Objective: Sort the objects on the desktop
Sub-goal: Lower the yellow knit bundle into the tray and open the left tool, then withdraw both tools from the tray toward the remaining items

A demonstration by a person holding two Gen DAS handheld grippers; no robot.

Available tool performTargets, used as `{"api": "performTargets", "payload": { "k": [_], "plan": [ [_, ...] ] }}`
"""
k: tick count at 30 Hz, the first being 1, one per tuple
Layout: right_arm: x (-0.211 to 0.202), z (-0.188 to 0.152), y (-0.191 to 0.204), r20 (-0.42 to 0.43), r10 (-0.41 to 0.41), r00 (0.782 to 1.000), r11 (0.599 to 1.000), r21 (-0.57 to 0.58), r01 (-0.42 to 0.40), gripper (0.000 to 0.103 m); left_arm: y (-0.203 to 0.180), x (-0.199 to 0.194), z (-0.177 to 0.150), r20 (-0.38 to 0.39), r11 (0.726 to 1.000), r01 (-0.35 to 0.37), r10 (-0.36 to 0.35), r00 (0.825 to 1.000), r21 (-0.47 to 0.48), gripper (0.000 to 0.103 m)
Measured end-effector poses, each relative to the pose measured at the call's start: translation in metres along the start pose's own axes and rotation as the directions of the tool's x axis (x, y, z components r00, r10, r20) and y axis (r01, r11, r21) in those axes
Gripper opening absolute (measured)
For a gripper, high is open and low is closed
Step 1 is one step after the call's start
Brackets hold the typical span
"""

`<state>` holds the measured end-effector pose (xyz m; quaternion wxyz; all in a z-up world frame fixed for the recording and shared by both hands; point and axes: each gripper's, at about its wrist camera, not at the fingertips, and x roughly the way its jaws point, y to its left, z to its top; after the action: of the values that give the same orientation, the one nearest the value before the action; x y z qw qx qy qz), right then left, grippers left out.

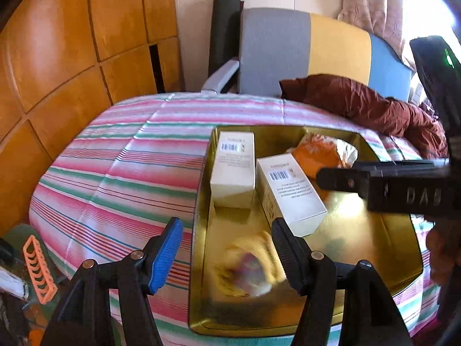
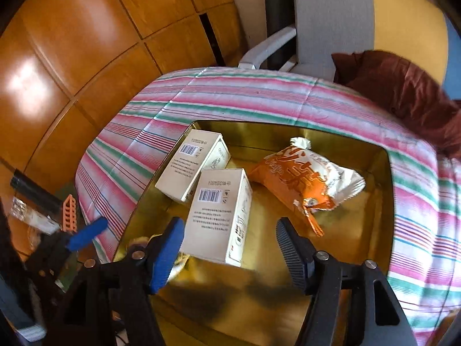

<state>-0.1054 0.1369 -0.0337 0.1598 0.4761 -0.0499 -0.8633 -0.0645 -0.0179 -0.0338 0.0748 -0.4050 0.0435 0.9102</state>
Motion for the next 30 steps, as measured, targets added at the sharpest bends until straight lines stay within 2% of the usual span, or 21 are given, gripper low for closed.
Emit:
{"api": "performTargets", "payload": {
  "k": [12,22,30],
  "plan": [
    [-0.047,-0.032,0.006,0.125,-0.055,0.991,0.996,-0.070,0.064,0.078,-0.004,-0.044,-0.003,0.064,1.000,-0.022,0.022,0.998,-0.010,0.065],
    [-0.088,-0.059,-0.019,0.200,-0.105,0.974,0.994,-0.011,0.109,0.086,-0.026,-0.059,-0.008,0.069,0.999,0.043,-0.044,0.997,0.014,0.065],
    [-0.125,-0.082,-0.055,0.232,-0.199,0.952,0.980,0.030,0.197,0.086,-0.054,-0.064,-0.010,0.066,0.993,0.096,-0.100,0.993,0.062,0.065]
  ]
}}
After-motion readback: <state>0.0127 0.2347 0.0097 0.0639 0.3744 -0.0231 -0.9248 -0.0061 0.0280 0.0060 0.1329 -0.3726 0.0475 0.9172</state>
